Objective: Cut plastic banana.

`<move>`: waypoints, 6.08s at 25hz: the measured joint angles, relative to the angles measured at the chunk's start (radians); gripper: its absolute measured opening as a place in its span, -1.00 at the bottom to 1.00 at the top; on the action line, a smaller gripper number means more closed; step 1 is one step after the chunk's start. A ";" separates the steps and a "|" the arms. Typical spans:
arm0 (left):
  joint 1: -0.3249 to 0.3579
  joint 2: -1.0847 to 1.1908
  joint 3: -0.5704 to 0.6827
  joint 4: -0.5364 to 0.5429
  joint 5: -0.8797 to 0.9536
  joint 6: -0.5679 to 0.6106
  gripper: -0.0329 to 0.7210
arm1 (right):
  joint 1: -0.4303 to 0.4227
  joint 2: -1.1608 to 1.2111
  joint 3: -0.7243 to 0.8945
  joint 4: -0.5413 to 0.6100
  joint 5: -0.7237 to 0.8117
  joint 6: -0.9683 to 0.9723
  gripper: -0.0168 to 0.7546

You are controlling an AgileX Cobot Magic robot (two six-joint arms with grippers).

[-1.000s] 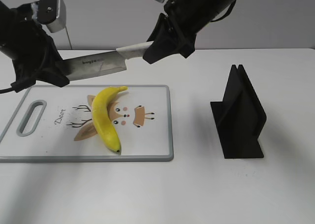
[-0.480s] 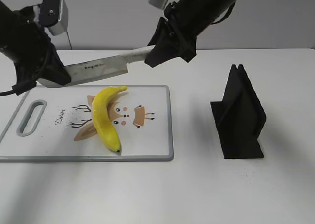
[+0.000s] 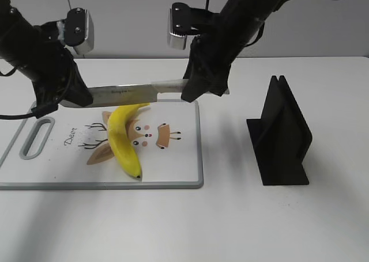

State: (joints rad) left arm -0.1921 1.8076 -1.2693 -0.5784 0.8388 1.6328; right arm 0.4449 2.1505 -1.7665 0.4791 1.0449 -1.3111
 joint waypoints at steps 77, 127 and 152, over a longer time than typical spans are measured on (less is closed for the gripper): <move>0.004 -0.192 -0.009 -0.162 0.006 -0.031 0.65 | 0.006 -0.011 -0.134 -0.092 0.129 0.119 -0.48; 0.003 -1.115 0.508 0.541 0.114 -1.415 0.65 | -0.136 -0.650 0.553 -0.412 -0.018 1.556 -0.48; 0.003 -1.352 0.640 0.506 0.088 -1.415 0.64 | -0.136 -0.592 0.732 -0.353 -0.154 1.577 -0.49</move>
State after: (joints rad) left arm -0.1890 0.4557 -0.6289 -0.0726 0.9271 0.2181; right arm 0.3086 1.5588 -1.0348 0.1264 0.8912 0.2659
